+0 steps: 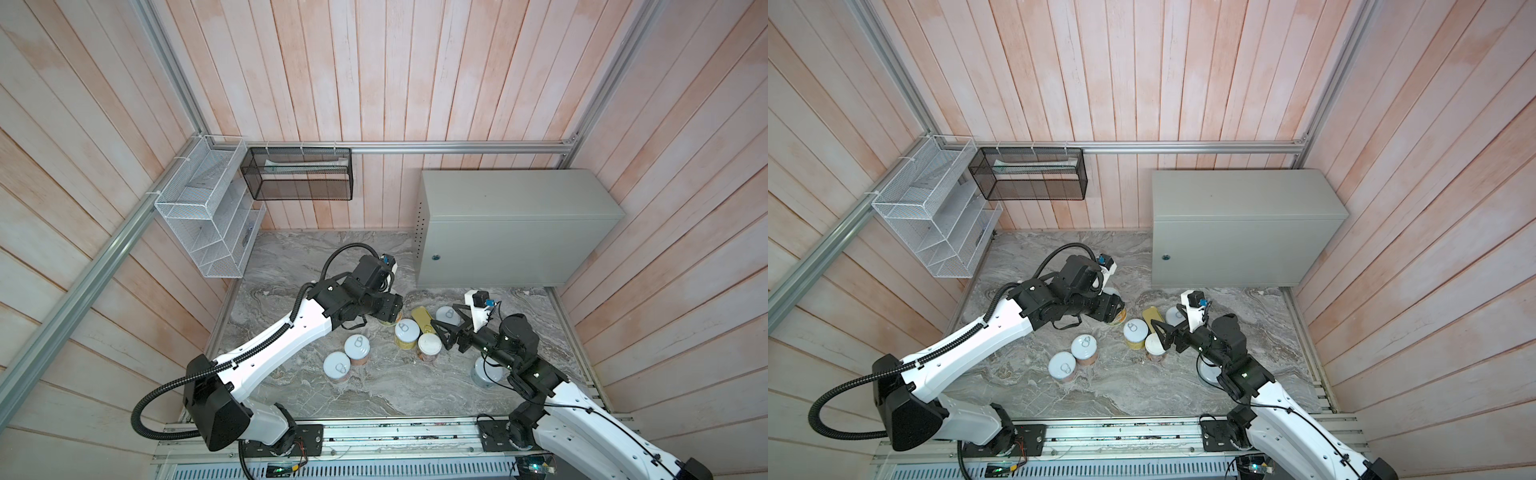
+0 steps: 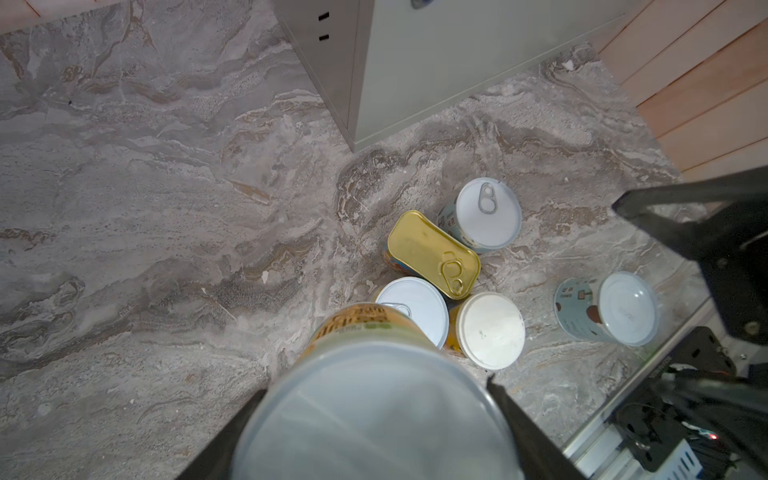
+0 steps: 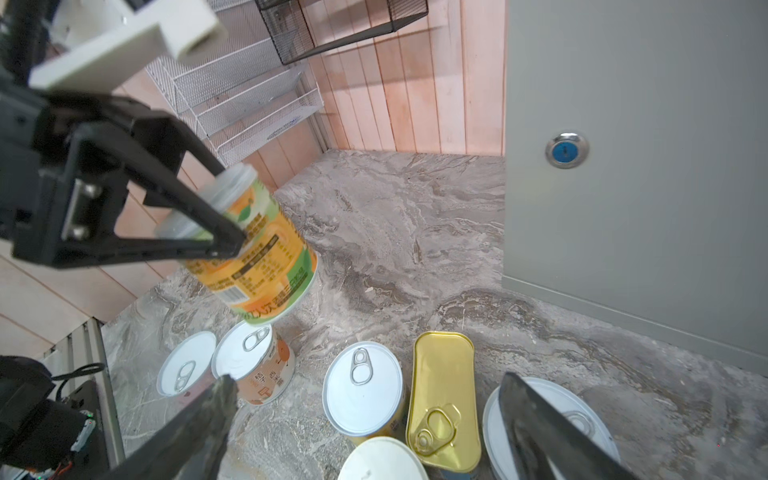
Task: Place and organize the canned foods onto the counter
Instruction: 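Carry the can toward the right gripper while the right gripper reaches to it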
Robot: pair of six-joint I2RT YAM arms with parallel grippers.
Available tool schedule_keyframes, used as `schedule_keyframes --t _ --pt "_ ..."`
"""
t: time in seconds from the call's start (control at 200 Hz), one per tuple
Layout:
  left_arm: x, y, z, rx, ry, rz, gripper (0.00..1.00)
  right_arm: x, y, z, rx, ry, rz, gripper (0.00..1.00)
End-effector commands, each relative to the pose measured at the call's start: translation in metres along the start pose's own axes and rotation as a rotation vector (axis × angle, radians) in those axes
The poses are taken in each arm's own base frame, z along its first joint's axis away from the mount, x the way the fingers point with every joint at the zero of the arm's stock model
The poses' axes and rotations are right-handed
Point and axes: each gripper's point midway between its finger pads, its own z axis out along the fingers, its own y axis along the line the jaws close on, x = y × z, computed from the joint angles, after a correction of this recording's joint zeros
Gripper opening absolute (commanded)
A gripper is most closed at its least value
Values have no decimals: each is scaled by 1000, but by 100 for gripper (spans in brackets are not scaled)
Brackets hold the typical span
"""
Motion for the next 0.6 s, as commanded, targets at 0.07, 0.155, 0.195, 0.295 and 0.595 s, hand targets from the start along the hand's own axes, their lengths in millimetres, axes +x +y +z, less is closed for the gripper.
schedule_keyframes --t 0.07,0.155,0.195,0.295,0.595 --pt "-27 -18 -12 89 8 41 45 10 17 9 -57 -22 -135 98" --pt "-30 -25 -12 117 23 44 44 16 28 11 -104 -37 -175 98" --pt "-31 -27 -12 127 25 42 44 15 32 10 -122 -54 -188 98" --pt "-33 -32 -12 149 34 42 43 12 43 8 -168 -103 -219 98" --pt "-31 -38 -7 182 56 32 42 6 53 18 -206 -131 -273 98"
